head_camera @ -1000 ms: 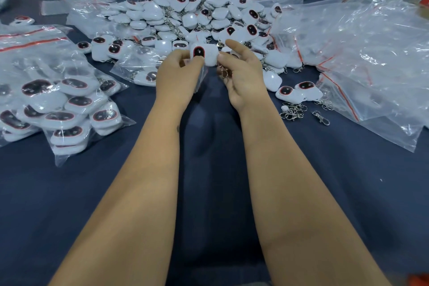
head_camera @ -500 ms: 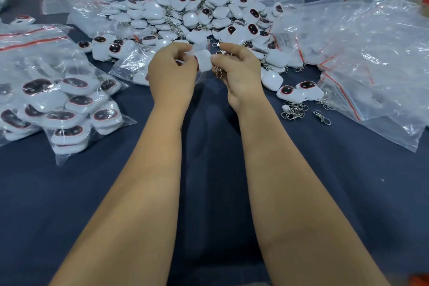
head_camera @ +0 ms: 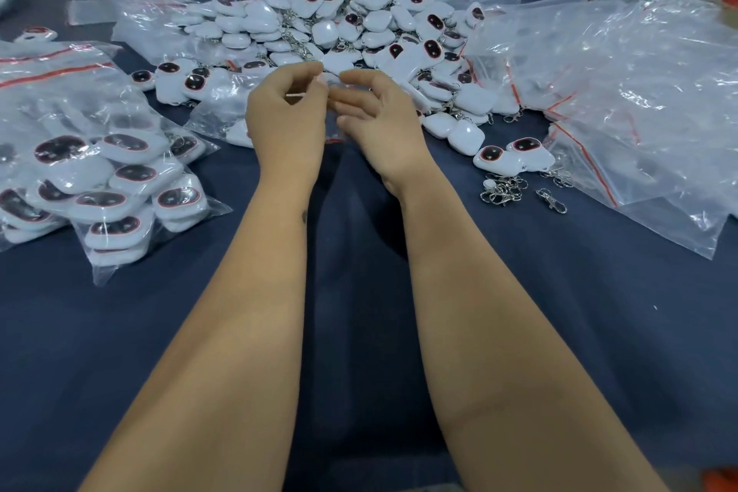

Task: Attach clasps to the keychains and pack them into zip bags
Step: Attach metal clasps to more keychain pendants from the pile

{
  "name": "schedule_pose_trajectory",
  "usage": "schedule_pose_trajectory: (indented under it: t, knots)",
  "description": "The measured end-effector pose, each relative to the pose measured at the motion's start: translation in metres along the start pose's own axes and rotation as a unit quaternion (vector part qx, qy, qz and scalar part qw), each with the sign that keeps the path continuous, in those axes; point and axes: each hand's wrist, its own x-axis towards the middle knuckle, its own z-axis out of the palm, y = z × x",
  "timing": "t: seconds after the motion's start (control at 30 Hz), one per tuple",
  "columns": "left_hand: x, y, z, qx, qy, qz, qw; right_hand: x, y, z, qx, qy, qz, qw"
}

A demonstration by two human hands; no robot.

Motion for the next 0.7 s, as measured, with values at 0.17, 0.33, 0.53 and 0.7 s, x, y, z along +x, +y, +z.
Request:
schedule_pose_trajectory:
  t: [0.17, 0.33, 0.53, 0.7]
  knots:
    - [-0.004, 0.003, 0.0, -0.001, -0.017, 0.029, 0.999, -0.008, -0.001, 0.003, -0.139, -0.054, -0.024, 0.989]
    - [-0.004, 0.001, 0.002, 0.012, -0.048, 0.021, 0.999, -0.002, -0.003, 0.008, -0.355, -0.072, -0.02, 0.932]
    - [0.001, -0.012, 0.001, 0.121, -0.084, -0.057, 0.987, -0.004, -0.001, 0.007, -0.378, 0.007, -0.029, 0.925]
    - [0.005, -0.015, -0.003, 0.187, -0.003, -0.066, 0.98, 0.001, -0.001, -0.006, -0.509, 0.149, -0.051, 0.846]
